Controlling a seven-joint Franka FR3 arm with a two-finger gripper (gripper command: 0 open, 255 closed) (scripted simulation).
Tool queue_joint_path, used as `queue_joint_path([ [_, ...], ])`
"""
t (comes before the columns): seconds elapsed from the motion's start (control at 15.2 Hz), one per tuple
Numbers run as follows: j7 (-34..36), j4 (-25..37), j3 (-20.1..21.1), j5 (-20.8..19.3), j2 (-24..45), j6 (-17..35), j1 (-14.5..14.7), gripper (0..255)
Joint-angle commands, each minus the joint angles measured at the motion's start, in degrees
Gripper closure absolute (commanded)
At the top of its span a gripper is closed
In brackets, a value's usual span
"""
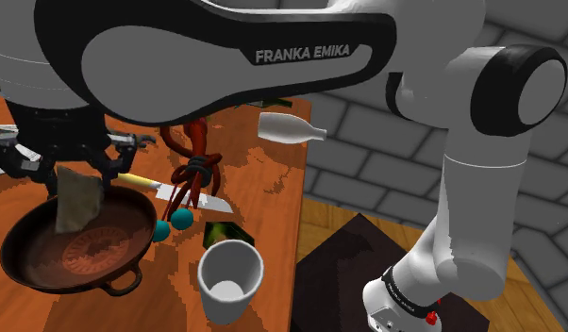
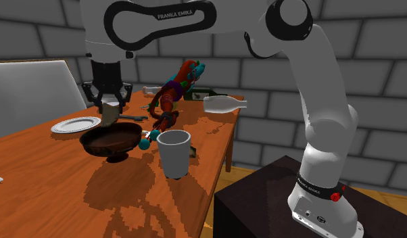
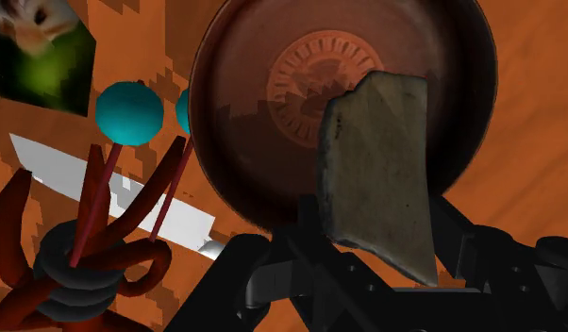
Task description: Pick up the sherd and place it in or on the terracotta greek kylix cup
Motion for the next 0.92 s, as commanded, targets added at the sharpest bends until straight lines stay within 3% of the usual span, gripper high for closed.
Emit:
queue_joint_path([
  [0.0, 0.52, -0.89, -0.25, -0.48, 0.43, 1.12, 0.13, 255],
  [0.86, 2.6, -7.0, -1.24, -2.27, 1.67, 7.7, -0.6, 255],
])
